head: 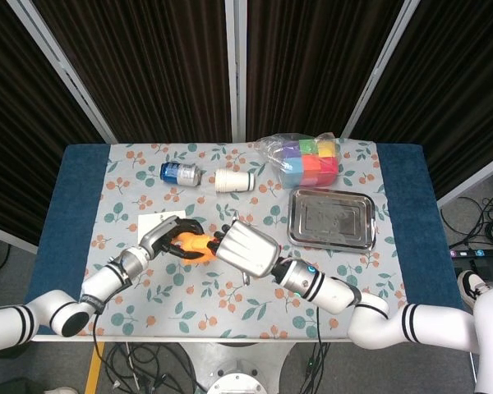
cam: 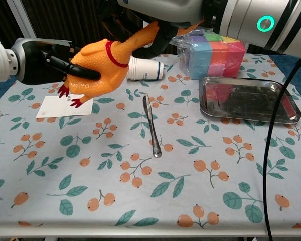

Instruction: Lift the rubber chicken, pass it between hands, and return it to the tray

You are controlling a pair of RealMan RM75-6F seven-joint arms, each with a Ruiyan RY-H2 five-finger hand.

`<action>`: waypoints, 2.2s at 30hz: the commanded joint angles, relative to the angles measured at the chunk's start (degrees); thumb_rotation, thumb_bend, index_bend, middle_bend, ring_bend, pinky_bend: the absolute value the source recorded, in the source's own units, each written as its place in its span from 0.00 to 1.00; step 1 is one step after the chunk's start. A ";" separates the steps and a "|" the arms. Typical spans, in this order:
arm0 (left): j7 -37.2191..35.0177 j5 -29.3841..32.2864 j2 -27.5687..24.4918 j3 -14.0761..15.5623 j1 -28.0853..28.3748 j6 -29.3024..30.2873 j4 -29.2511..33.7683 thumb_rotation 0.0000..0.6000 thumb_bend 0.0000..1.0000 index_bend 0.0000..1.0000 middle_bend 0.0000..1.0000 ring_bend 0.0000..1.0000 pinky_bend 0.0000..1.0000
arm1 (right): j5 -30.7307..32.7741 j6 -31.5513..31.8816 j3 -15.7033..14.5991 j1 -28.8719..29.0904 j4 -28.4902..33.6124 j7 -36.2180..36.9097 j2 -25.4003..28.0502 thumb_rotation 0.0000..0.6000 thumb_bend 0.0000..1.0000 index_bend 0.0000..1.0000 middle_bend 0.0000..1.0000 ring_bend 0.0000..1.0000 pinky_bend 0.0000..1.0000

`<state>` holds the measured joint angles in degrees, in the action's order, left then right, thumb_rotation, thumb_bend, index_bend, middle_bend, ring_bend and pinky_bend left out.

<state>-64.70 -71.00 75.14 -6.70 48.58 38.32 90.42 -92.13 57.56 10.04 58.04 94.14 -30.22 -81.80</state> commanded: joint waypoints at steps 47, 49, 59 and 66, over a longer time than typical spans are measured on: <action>27.16 -4.33 -2.74 -0.56 -12.03 14.43 3.03 1.00 0.16 0.18 0.11 0.09 0.20 | 9.78 7.44 -6.98 -23.01 -21.03 63.91 8.42 1.00 0.66 0.88 0.72 0.70 0.89; 27.29 -3.92 -2.89 -0.61 -12.16 13.98 3.18 1.00 0.16 0.18 0.11 0.09 0.20 | 9.86 6.74 -7.48 -23.89 -25.28 67.16 6.41 1.00 0.66 0.88 0.72 0.70 0.89; 28.02 -2.18 -2.92 -1.52 -12.91 13.29 3.60 1.00 0.16 0.18 0.11 0.09 0.20 | 9.54 2.45 -7.84 -25.12 -42.34 82.05 -3.58 1.00 0.65 0.88 0.72 0.70 0.87; 28.04 -1.75 -2.83 -1.93 -13.29 12.68 3.56 1.00 0.16 0.18 0.11 0.09 0.20 | 8.96 0.11 -7.70 -25.03 -51.68 89.66 -9.58 1.00 0.60 0.86 0.72 0.68 0.84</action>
<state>-36.66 -72.76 72.32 -8.63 35.28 51.01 93.99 -82.90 58.69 2.37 33.07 44.46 57.96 -89.65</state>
